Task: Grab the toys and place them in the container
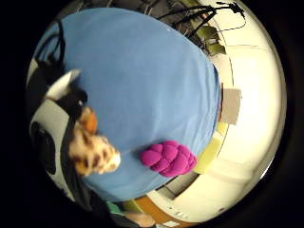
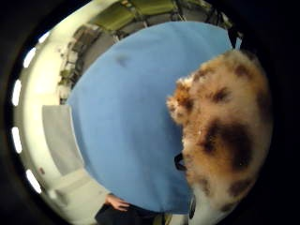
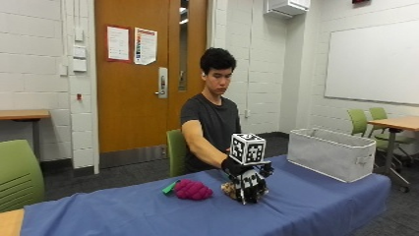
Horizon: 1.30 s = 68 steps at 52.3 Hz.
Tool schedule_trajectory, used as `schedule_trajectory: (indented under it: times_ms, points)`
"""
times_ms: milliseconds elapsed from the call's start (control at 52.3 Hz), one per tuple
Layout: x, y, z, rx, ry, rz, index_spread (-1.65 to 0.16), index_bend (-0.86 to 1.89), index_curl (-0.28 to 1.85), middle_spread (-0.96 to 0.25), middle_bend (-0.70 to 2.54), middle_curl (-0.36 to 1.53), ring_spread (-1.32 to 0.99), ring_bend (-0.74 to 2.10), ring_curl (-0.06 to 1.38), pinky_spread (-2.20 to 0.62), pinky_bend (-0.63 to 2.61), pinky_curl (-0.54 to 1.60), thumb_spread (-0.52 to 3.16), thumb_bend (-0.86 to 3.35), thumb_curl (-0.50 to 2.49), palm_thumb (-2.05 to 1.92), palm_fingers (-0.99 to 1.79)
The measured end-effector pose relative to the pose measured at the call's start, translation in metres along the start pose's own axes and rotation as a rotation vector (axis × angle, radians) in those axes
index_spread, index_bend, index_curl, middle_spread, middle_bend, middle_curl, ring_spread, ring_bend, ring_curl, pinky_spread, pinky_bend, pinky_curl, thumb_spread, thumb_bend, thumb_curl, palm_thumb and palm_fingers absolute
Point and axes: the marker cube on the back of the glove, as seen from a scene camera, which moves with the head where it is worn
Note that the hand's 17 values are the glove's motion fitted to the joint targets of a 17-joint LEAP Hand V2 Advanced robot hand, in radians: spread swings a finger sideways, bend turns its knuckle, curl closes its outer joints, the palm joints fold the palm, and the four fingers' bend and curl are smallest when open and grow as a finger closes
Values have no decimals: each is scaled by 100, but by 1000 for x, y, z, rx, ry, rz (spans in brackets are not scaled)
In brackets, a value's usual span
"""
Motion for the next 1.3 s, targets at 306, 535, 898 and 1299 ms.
schedule_trajectory:
  times_ms: [306, 535, 898, 1299]
  points:
    - [-93, 24, -100, 124, -128, -202, -36, 20, 78, -34, 77, 44, -42, 110, 44, -42, 83, 35, 90, 21, 59, 60, 110]
    - [-214, 51, -241, 298, -127, -399, -40, 17, 93, -37, 81, 48, -42, 112, 46, -44, 84, 35, 82, 18, 70, 61, 108]
    - [-433, 108, -317, 376, -62, -692, -43, 14, 114, -38, 84, 53, -42, 114, 49, -44, 87, 36, 76, 14, 84, 60, 106]
    - [-496, 94, -270, 178, -308, -906, -45, 12, 130, -39, 85, 57, -42, 115, 50, -44, 89, 36, 76, 11, 97, 59, 103]
